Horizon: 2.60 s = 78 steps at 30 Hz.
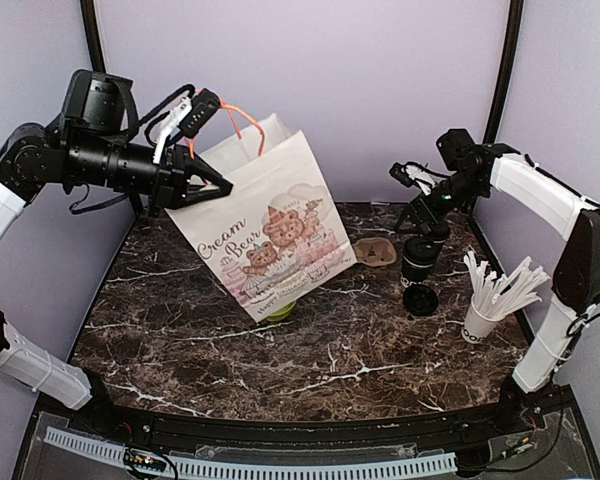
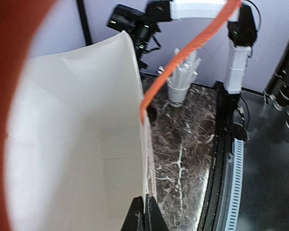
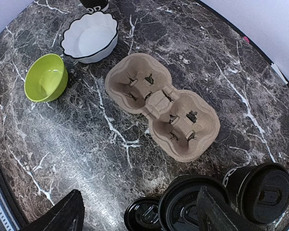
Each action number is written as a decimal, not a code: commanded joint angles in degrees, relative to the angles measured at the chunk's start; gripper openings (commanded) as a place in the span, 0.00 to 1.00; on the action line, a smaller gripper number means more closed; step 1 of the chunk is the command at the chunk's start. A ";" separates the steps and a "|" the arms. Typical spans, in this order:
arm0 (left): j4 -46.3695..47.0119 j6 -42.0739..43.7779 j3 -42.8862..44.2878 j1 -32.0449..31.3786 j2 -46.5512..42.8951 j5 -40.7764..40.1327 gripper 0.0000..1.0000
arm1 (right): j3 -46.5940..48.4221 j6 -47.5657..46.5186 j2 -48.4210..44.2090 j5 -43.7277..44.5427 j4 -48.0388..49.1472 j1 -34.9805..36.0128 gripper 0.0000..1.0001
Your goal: Pack the takeout coffee
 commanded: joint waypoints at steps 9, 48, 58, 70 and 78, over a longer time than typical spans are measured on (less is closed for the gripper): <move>-9.36 10.13 -4.11 -17.23 5.88 -0.03 0.02 | 4.01 0.36 2.37 1.91 -0.98 0.04 0.80; -8.65 -3.45 -20.84 -21.87 -1.71 -19.23 0.53 | 14.97 1.88 25.06 27.49 3.74 10.04 0.56; -1.18 -3.04 -14.81 -22.09 -10.39 -7.40 0.79 | 14.26 -0.26 28.06 32.43 5.33 9.81 0.56; 9.91 0.75 -16.21 -22.01 -17.51 -24.81 0.82 | 11.78 -4.49 28.69 31.43 3.34 12.05 0.30; 21.37 3.97 -22.94 -22.01 -24.44 -40.85 0.92 | 10.89 -6.43 26.59 22.80 -2.92 14.70 0.27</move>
